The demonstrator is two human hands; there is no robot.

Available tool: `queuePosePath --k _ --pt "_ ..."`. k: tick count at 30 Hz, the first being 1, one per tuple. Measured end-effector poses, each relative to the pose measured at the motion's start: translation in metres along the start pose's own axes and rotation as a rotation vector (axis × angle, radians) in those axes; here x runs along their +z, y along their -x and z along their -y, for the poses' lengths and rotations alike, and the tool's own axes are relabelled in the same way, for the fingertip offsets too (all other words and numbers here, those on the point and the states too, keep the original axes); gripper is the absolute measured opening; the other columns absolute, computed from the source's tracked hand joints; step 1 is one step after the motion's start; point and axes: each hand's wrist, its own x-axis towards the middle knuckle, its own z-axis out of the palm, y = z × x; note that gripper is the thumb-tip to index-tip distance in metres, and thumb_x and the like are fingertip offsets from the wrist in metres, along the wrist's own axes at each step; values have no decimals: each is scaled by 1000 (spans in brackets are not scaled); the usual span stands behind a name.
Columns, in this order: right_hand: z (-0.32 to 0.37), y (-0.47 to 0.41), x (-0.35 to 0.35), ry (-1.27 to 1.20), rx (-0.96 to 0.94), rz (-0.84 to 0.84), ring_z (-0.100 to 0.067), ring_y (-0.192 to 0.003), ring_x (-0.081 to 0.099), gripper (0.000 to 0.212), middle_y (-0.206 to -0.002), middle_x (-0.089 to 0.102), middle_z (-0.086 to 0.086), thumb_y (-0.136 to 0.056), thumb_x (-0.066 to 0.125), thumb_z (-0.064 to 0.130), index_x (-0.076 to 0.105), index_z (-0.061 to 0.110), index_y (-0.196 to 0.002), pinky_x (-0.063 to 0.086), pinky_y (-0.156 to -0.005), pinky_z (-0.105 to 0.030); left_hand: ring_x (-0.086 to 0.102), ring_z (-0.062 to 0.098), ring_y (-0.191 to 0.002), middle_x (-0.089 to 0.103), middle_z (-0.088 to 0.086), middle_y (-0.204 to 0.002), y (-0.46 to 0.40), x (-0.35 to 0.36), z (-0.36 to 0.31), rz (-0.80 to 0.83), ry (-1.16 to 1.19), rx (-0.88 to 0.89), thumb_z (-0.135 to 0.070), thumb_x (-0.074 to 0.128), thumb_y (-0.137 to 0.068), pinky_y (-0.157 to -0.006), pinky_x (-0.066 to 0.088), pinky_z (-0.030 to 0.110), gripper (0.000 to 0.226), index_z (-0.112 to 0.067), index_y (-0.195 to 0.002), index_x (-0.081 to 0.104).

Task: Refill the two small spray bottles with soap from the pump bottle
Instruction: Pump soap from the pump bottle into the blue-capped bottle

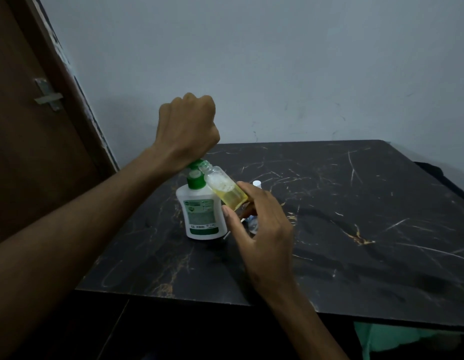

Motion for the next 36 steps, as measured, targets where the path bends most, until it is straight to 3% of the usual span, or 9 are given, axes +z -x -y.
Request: queuePosePath --k 4,7,10,15,18,23,27,36 --pt "-1 0 1 1 7 8 -10 -106 63 42 -121 66 5 -98 70 36 62 18 -136 56 -88 -30 28 19 -49 38 5 -55 5 6 2 -11 29 -16 -2 54 -74 -51 27 30 12 -6 -63 54" --pt "-1 0 1 8 14 14 -8 -109 62 44 -123 66 6 -99 67 40 62 18 -137 56 -89 -30 26 19 -47 36 4 -54 4 4 2 -2 20 8 -1 54 -73 -50 27 29 14 -7 -62 50" --pt "-2 0 0 4 19 17 -8 -111 62 44 -126 66 6 -99 67 40 62 18 -137 56 -90 -31 30 22 -47 36 4 -52 -1 5 1 9 27 23 -2 54 -72 -50 33 33 19 -10 -58 44" --pt "-3 1 1 -10 26 12 -8 -111 62 43 -125 65 8 -101 65 41 62 20 -138 56 -88 -34 41 21 -44 46 3 -48 2 14 7 32 151 17 -1 55 -75 -49 43 33 25 -11 -53 51" --pt "-2 2 2 -12 14 17 -6 -111 62 42 -125 66 8 -100 65 41 62 21 -137 57 -87 -35 39 17 -45 45 0 -49 2 14 8 52 156 21 -2 57 -76 -52 34 28 30 -16 -51 47" --pt "-2 2 1 -7 23 32 -9 -112 62 43 -125 66 6 -100 65 41 62 18 -137 56 -90 -32 40 16 -47 44 -5 -49 0 14 5 127 239 -16 -8 53 -70 -55 32 27 27 -21 -50 42" --pt "0 1 -1 -14 22 23 -11 -110 63 43 -123 66 4 -98 67 39 64 17 -135 54 -91 -27 55 22 -55 62 -1 -62 0 13 4 208 268 -53 -20 47 -59 -61 44 31 3 -21 -57 49" --pt "0 0 -2 13 7 32 -8 -107 63 43 -123 66 5 -96 68 36 62 19 -135 53 -89 -20 30 15 -45 32 -6 -46 4 6 1 189 300 -50 -5 53 -63 -53 28 26 29 -19 -48 32"
